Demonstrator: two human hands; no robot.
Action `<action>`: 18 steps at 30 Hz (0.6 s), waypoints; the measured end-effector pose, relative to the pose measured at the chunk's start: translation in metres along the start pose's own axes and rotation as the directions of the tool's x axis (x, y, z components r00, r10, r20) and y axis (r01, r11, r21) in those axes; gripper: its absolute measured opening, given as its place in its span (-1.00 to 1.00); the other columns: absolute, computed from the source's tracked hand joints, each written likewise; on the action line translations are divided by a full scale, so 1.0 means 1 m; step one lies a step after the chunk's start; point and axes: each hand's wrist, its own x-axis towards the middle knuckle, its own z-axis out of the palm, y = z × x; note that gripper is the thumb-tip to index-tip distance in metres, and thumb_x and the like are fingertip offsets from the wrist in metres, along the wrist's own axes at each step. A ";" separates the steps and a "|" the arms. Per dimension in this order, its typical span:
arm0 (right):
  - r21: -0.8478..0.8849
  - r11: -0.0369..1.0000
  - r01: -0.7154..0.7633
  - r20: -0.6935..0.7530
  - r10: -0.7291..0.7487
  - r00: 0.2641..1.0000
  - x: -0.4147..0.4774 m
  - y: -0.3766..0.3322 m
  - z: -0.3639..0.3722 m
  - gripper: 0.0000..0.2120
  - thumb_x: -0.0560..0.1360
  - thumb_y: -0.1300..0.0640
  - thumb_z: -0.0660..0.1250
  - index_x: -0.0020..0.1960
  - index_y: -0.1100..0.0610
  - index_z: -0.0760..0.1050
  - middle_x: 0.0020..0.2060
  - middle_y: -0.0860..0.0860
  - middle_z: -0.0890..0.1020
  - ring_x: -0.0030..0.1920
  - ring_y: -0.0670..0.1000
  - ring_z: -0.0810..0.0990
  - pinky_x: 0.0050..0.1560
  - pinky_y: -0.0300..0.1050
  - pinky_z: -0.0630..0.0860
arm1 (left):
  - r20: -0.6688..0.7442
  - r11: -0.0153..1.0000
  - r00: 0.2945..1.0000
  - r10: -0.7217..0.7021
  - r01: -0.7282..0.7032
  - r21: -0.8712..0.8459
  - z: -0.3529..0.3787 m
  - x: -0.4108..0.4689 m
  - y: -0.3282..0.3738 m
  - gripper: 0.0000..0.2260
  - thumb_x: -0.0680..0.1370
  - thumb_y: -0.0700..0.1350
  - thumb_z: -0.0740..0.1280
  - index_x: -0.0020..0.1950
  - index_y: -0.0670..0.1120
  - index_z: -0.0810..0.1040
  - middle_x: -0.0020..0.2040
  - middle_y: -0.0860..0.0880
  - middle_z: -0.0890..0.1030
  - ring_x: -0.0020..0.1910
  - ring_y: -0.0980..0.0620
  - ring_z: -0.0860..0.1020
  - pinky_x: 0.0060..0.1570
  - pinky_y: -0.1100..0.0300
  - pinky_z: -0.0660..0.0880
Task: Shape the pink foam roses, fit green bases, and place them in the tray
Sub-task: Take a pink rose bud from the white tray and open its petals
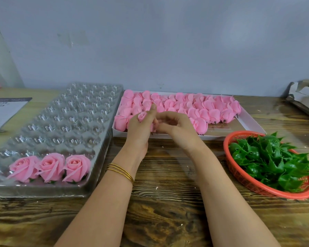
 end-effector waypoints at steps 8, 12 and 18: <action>-0.335 0.938 0.092 -0.388 -0.227 0.894 0.007 -0.012 -0.028 -0.76 0.45 0.38 0.29 -0.02 0.09 0.58 -0.15 -0.06 0.63 -0.13 -0.13 0.57 -0.12 -0.46 0.46 | -0.044 1.000 0.999 0.019 -0.018 0.023 0.001 -0.002 0.002 -0.50 0.58 0.05 0.36 -0.58 0.02 0.54 -0.34 0.08 0.65 -0.24 0.12 0.63 0.26 -0.15 0.50; -0.450 0.892 0.047 -0.536 -0.312 0.784 0.002 -0.026 -0.049 -0.73 0.44 0.38 0.24 0.03 0.14 0.59 -0.15 -0.04 0.62 -0.14 -0.11 0.55 -0.15 -0.56 0.38 | -0.032 1.000 0.999 0.002 -0.001 0.027 0.000 -0.005 0.005 -0.51 0.57 0.06 0.36 -0.58 0.03 0.54 -0.34 0.07 0.64 -0.23 0.12 0.63 0.27 -0.13 0.50; -0.569 0.785 -0.245 -0.654 -0.251 0.713 -0.019 -0.045 -0.090 -0.68 0.42 0.32 0.26 0.13 0.17 0.61 0.07 0.12 0.66 0.15 0.12 0.56 0.13 -0.22 0.35 | -0.037 0.999 0.999 -0.011 0.012 0.030 0.000 -0.006 0.008 -0.50 0.58 0.05 0.36 -0.58 0.03 0.53 -0.35 0.06 0.64 -0.20 0.06 0.61 0.30 -0.17 0.46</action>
